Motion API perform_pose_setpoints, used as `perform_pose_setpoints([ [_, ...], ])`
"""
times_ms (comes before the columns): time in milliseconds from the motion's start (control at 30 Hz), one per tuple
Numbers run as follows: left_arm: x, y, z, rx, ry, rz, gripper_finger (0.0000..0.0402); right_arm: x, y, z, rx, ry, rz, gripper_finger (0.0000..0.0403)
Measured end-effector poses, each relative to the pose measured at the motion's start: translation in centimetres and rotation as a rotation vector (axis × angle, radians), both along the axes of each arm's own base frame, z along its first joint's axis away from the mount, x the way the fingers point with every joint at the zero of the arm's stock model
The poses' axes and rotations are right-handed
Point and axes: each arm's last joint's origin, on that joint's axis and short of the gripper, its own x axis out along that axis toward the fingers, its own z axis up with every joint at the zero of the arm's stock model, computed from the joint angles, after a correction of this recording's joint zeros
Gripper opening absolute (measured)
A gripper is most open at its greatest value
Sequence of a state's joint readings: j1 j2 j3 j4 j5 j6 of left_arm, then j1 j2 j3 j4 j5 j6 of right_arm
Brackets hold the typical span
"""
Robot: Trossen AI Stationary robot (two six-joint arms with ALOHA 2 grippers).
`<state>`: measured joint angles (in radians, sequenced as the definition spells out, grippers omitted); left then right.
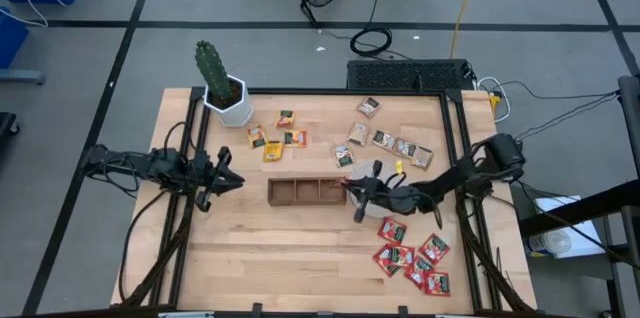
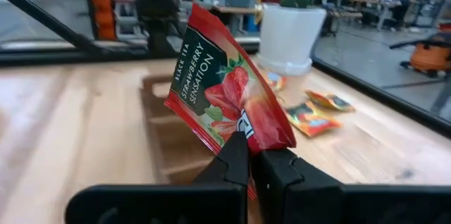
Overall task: Pick & Place Tea
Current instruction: Put the red tea bag into the right section of the wooden organizer
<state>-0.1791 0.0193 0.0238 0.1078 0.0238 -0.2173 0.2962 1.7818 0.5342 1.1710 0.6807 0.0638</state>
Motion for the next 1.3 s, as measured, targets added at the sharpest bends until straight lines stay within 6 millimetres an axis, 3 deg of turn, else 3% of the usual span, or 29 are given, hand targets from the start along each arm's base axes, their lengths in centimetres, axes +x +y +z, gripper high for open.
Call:
perform_pose_setpoints([
  [267, 0.0, 0.0, 0.0, 0.000, 0.000, 0.000, 0.0058, 2.1, -0.2, -0.2, -0.001, 0.034, 0.023, 0.0000],
  [667, 0.0, 0.0, 0.0, 0.000, 0.000, 0.000, 0.0058, 2.2, -0.5, -1.0, 0.030, 0.116, -0.002, 0.0001],
  [1300, 0.0, 0.0, 0.0, 0.000, 0.001, 0.000, 0.0058, 2.1, -0.9, -1.5, 0.035, 0.172, -0.017, 0.0087],
])
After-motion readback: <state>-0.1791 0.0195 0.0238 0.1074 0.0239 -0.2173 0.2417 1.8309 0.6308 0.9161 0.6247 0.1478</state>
